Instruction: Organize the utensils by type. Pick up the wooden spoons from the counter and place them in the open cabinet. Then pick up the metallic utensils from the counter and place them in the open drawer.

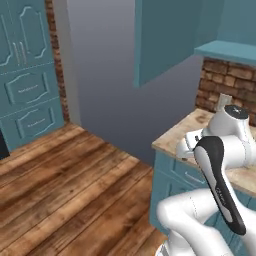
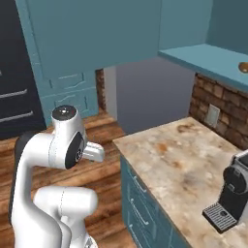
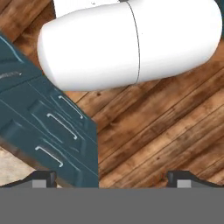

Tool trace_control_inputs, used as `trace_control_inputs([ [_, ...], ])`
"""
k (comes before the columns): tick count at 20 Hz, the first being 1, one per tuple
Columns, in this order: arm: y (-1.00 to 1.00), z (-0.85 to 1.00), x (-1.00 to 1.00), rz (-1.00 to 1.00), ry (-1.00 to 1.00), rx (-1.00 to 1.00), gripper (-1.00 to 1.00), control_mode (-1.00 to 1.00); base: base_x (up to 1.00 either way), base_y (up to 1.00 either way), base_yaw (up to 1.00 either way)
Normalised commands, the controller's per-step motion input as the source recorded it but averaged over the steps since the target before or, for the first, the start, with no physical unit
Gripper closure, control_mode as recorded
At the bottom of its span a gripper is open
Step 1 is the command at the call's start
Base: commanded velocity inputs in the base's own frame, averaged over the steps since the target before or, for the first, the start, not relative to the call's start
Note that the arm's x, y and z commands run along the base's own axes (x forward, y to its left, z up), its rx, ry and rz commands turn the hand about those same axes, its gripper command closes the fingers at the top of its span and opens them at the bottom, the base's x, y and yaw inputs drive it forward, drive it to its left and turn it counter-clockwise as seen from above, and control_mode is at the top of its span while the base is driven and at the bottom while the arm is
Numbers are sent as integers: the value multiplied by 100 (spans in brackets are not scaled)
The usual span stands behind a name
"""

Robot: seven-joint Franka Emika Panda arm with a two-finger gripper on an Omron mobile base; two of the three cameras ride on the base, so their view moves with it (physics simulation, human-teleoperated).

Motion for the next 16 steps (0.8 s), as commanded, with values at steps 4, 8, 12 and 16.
trace_control_inputs([
  [4, 0, 0, 0, 0, 0, 0, -100, 100, 0, 0, 72],
  [8, 0, 0, 0, 0, 0, 0, -100, 100, 0, 0, 71],
  [12, 0, 0, 0, 0, 0, 0, -100, 100, 0, 0, 70],
  [16, 0, 0, 0, 0, 0, 0, -100, 100, 0, 0, 61],
])
